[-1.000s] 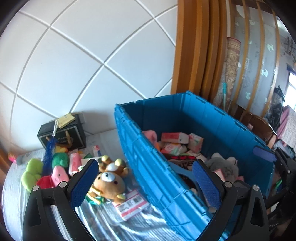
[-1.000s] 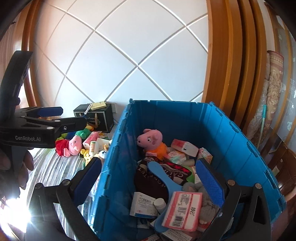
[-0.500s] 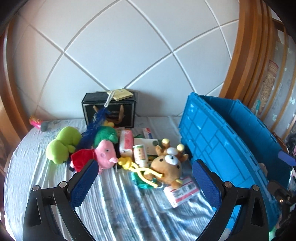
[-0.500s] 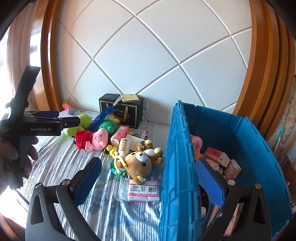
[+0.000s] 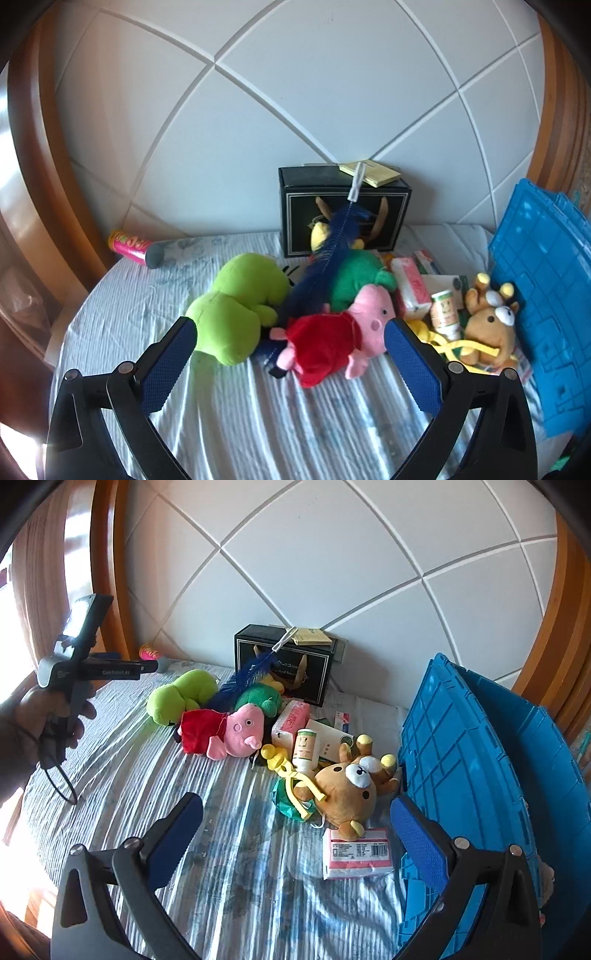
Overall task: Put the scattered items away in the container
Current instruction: 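Reach the left tool to the green frog plush and grasp it, then grasp the pink-and-white tissue pack with the right tool while the left holds the frog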
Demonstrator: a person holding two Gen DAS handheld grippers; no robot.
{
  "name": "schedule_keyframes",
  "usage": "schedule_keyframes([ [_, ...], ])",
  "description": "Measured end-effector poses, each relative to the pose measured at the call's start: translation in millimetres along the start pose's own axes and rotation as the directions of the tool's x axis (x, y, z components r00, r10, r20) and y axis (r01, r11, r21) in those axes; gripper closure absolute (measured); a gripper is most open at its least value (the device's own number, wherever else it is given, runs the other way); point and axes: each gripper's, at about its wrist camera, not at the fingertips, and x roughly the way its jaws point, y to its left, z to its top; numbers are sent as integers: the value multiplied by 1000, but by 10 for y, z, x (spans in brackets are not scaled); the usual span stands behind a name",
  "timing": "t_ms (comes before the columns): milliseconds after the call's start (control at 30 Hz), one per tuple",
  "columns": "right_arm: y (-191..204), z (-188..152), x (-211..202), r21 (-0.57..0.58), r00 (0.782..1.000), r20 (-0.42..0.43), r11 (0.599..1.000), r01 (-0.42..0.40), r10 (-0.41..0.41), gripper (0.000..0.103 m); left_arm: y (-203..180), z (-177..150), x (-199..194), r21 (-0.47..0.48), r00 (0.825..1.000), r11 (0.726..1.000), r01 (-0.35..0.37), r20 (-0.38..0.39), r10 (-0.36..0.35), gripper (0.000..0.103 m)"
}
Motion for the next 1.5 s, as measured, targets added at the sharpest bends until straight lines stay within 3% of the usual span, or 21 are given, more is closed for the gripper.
schedule_keyframes([
  [300,147,-407,375,54,988,-148,997,55,-47,0,368,-88,1405,184,994,982,37,-111,-17,0],
  [567,100,-767,403,65,962,-253,990,127,-107,0,726,9,2450,176,982,984,33,-191,1,0],
  [733,28,-825,369,82,952,-274,983,162,-135,0,788,-63,2912,163,942,984,73,-335,-14,7],
  [800,31,-811,361,86,953,-270,983,164,-136,0,789,-67,2899,164,942,984,75,-334,-16,17],
  [867,53,-775,360,88,956,-262,983,159,-131,0,801,-57,2852,147,940,986,75,-340,-21,32],
  [1033,189,-646,415,61,965,-239,990,128,-110,0,838,-87,2613,125,944,990,70,-328,-25,49],
  [1267,314,-469,513,17,978,-195,996,85,-80,0,967,-208,1971,81,963,995,62,-267,-38,53],
  [1500,100,-503,990,14,980,-162,993,120,-116,0,1015,-406,1094,37,980,998,42,-195,-34,53],
])
